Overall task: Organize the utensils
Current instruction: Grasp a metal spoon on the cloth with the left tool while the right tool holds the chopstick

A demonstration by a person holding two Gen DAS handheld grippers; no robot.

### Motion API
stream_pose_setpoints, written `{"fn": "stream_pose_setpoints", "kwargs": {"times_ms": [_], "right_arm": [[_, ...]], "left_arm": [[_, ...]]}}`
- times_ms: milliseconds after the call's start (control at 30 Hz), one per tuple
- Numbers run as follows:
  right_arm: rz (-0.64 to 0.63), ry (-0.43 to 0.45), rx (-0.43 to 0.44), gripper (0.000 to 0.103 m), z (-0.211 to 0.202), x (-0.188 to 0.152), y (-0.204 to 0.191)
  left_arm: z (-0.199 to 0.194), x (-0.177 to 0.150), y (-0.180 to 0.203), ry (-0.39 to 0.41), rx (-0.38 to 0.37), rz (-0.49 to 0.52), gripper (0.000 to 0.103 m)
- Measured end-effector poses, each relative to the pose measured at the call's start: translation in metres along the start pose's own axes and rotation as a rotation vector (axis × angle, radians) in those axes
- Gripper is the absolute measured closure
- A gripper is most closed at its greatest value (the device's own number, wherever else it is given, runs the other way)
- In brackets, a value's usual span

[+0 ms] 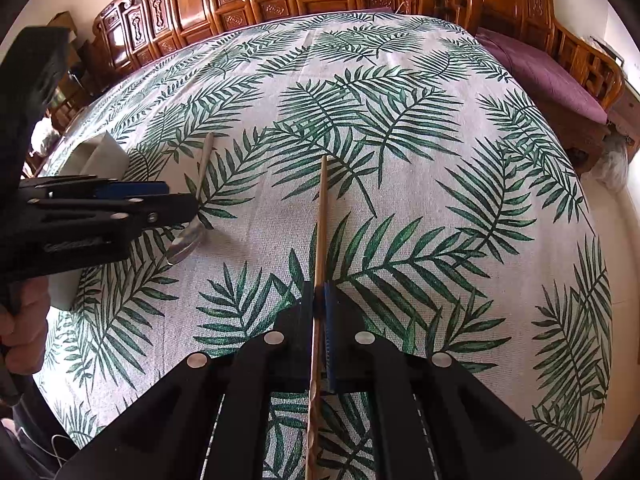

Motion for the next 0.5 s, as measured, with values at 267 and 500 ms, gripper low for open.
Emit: {"fn": "stream_pose_setpoints", "kwargs": {"times_ms": [267,500], "right_arm": [[-0.003,0.01,-0.002,0.097,0.0,-0.001,0.0],[0.008,0.023,-0.005,0.097,-0.001,-0.003,0.0]], "left_arm": [[0.01,0.002,0.008,-0.018,0.03,0.009,0.069],[0.011,0.001,0.009,-0.018,0.078,0.044,0.089]]}}
Point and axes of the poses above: each gripper's, at about its wrist camera, not at the fingertips, and z roughly the way its jaws point, y to its right, x to its top, the point moved 1 cm from there along z, roughly the way its jaws point, and after that the axes turned 1 degree about -z, right-handed, at the moved point
